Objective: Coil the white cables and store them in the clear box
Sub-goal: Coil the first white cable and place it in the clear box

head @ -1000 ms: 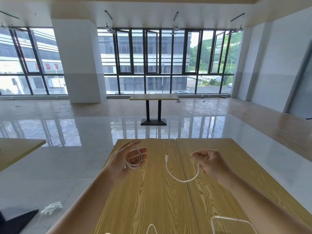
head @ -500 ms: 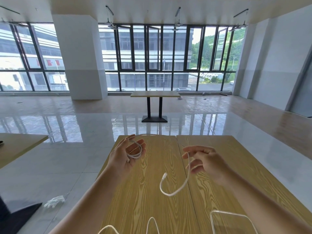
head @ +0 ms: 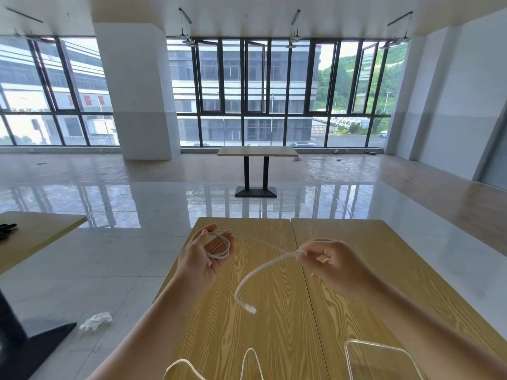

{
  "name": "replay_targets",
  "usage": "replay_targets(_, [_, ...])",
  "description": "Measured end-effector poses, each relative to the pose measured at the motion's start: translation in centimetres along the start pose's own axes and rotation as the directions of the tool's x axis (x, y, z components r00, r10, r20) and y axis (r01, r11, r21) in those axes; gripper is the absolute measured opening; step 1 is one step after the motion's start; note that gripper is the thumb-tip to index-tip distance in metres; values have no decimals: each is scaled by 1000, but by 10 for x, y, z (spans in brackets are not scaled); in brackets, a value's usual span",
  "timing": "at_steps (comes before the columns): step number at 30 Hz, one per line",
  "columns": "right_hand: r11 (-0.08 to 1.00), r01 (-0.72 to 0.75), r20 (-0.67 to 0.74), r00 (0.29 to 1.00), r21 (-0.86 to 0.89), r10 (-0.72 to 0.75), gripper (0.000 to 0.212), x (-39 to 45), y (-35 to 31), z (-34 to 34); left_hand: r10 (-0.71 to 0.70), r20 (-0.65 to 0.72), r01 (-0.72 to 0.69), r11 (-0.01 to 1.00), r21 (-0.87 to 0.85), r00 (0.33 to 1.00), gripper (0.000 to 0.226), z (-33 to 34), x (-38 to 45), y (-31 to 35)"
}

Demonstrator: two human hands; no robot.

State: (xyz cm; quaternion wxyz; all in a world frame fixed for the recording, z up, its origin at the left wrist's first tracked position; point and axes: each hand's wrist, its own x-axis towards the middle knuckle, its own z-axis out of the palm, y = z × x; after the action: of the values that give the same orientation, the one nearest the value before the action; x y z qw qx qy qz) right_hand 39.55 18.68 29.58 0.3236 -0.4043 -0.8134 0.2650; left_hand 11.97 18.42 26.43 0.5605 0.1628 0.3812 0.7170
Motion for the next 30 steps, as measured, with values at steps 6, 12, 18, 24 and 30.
replay_targets(6, [974, -76, 18, 997, 216, 73, 18, 1, -8, 17, -14, 16, 14, 1000, 17, 1000, 24, 6, -1, -7])
replay_targets(12, [866, -124, 41, 992, 484, 119, 10, 3, -22, 23, -27, 47, 28, 999, -32, 999, 20, 12, 2, -11])
replay_targets(18, [777, -133, 58, 991, 616, 123, 12, 6, -31, 28, -44, 57, 45, 999, -9, 997, 25, 19, 4, -19])
replay_targets(24, [663, -98, 57, 995, 742, 83, 2, 10, -40, 29, -72, 27, 65, 978, 197, 997, 35, 27, -2, -28])
replay_targets(30, [519, -97, 69, 995, 849, 74, 6, 18, -47, 23, -127, 14, 114, 929, 353, 992, 43, 25, 0, -31])
